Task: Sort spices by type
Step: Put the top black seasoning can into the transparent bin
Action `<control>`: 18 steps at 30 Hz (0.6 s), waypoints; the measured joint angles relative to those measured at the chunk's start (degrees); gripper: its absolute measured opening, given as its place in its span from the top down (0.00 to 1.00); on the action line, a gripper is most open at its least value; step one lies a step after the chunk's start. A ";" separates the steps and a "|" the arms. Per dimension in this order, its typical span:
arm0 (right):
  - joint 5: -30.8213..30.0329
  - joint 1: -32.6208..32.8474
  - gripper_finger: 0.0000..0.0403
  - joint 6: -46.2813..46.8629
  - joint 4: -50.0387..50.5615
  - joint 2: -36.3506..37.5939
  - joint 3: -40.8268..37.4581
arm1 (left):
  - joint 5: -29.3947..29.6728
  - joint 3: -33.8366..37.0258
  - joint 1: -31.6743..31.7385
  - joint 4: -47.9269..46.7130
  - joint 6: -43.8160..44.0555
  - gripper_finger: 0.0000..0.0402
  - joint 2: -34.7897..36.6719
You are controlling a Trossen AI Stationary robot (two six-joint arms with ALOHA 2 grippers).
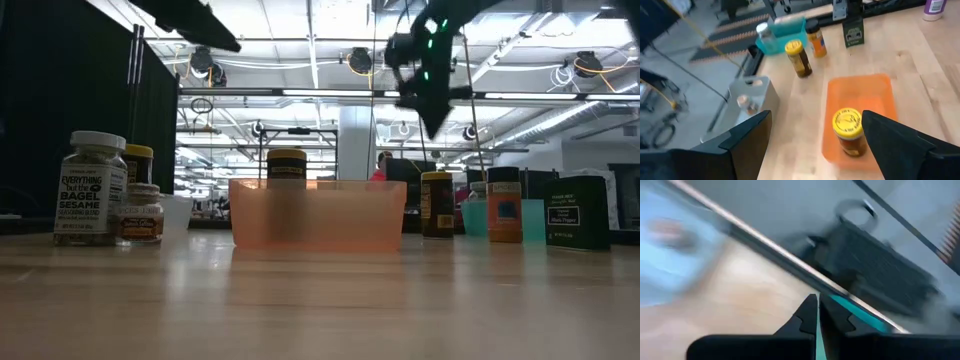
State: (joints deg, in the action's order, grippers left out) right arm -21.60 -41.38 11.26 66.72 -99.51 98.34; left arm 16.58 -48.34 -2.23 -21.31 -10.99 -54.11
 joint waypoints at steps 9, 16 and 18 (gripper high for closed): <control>5.59 20.89 1.00 -5.69 -28.95 21.08 -20.80 | -3.73 0.00 -1.70 -2.69 9.88 0.21 0.02; 5.43 34.85 1.00 -6.97 -42.60 28.88 -33.60 | -2.52 0.00 -8.03 -1.02 17.87 0.21 -0.42; 5.42 37.06 1.00 -7.01 -43.90 30.15 -35.76 | -0.40 0.00 -10.24 -0.21 20.48 0.21 -1.28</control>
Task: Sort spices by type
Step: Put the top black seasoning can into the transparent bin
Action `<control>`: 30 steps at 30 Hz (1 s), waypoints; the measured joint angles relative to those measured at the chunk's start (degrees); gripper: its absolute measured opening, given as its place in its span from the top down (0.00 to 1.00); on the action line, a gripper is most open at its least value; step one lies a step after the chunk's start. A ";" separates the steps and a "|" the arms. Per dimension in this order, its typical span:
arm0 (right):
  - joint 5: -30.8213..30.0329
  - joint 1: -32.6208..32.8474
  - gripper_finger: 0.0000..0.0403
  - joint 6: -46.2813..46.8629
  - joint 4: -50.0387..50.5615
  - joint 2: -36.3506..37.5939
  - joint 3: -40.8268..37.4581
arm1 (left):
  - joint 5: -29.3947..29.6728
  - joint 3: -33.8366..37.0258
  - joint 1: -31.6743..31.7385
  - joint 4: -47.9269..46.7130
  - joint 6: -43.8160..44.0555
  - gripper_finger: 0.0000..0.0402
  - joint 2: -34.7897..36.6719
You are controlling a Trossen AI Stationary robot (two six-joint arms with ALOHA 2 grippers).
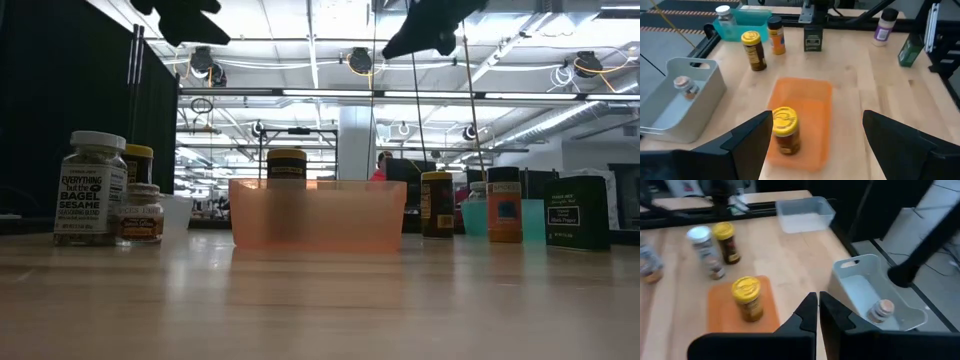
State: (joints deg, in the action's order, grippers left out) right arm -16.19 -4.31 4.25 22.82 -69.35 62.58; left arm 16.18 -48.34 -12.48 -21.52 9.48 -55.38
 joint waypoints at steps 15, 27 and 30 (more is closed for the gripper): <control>-0.44 11.13 1.00 -2.40 0.25 3.34 -1.78 | 7.97 -2.75 -8.79 5.28 18.21 0.21 -12.12; -0.46 13.53 1.00 -0.33 4.76 3.51 -1.78 | -8.67 -9.83 -9.14 -26.12 55.15 0.21 -12.43; -0.51 13.21 1.00 -1.57 4.06 3.53 -1.76 | -17.79 -9.86 -10.03 -32.33 61.18 0.21 -12.47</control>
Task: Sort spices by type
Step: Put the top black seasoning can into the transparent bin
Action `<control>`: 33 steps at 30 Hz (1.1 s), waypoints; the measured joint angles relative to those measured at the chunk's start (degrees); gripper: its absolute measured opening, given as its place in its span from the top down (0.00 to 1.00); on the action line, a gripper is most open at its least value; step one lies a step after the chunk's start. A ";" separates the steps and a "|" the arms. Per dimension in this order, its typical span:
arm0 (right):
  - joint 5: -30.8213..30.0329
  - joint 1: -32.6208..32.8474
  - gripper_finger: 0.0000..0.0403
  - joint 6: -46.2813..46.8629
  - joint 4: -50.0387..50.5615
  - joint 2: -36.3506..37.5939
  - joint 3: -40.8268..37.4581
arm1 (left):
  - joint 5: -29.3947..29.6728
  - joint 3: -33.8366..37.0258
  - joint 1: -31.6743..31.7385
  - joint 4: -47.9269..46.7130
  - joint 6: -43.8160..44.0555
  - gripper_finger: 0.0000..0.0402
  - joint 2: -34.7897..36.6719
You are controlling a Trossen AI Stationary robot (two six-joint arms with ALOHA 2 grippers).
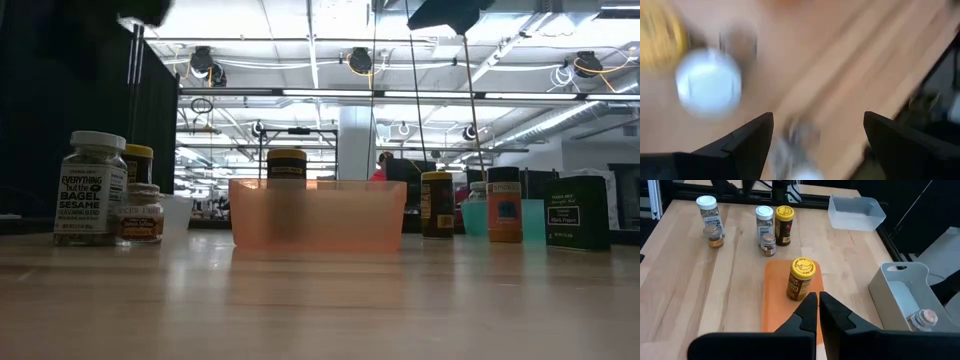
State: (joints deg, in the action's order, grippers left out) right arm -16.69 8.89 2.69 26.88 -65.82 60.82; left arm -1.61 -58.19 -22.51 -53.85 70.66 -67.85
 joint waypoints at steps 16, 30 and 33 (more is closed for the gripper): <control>-0.01 -3.17 1.00 -4.12 -4.55 0.00 0.09 | 4.81 0.00 -0.68 -10.17 8.72 0.21 0.02; 0.03 -4.82 1.00 -3.98 -5.67 -0.02 0.09 | 9.32 0.00 -0.61 -14.16 11.49 0.21 0.02; -1.74 -4.79 1.00 -4.72 -5.64 0.05 0.09 | 12.56 0.00 -0.61 -14.09 11.41 0.21 -0.33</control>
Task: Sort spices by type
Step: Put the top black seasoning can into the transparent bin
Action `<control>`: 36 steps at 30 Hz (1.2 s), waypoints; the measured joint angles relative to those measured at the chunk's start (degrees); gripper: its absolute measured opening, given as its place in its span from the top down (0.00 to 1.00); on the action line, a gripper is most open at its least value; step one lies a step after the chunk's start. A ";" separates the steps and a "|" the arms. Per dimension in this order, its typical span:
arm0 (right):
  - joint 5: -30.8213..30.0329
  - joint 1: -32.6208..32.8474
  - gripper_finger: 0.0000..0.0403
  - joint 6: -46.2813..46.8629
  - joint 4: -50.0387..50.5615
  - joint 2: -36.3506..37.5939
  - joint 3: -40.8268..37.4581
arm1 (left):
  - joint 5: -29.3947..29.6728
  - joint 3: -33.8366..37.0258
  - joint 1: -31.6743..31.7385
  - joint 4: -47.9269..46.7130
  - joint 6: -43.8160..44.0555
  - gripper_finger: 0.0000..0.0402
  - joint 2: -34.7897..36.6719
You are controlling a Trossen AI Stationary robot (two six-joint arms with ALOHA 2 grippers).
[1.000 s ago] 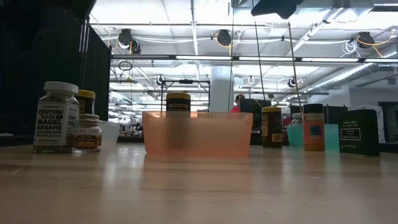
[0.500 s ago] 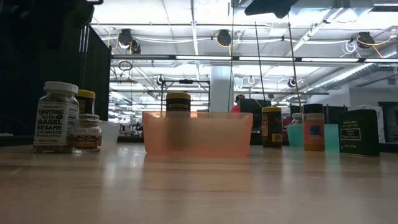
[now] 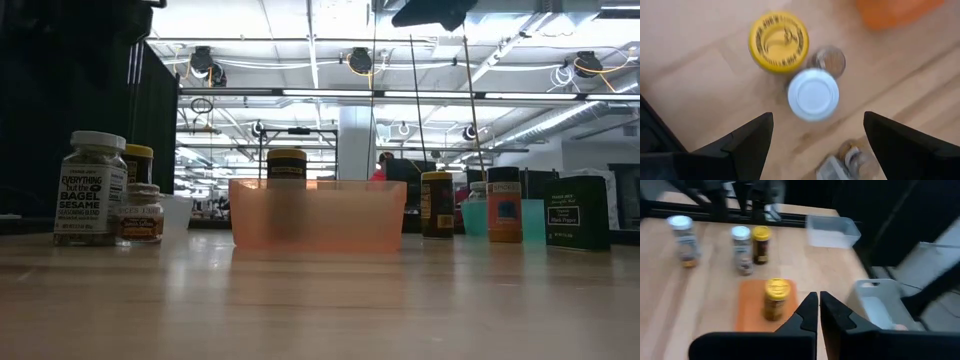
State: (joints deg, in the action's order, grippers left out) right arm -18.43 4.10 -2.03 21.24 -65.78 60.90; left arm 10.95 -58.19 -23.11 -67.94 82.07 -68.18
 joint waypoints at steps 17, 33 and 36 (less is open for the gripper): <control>-15.80 -0.03 1.00 9.08 7.19 3.43 0.04 | 17.84 0.02 -0.55 13.55 -38.67 0.21 -0.26; -15.65 -1.11 1.00 13.42 0.02 2.35 -1.38 | 16.11 0.11 2.97 20.93 -80.48 0.21 1.11; -14.37 -1.29 1.00 14.42 0.52 2.34 -1.39 | 15.02 0.11 4.64 21.07 -80.97 0.21 1.33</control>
State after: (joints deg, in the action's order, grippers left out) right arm -32.81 2.81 12.38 21.75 -63.43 59.51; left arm 25.98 -58.08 -18.47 -46.87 1.10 -66.85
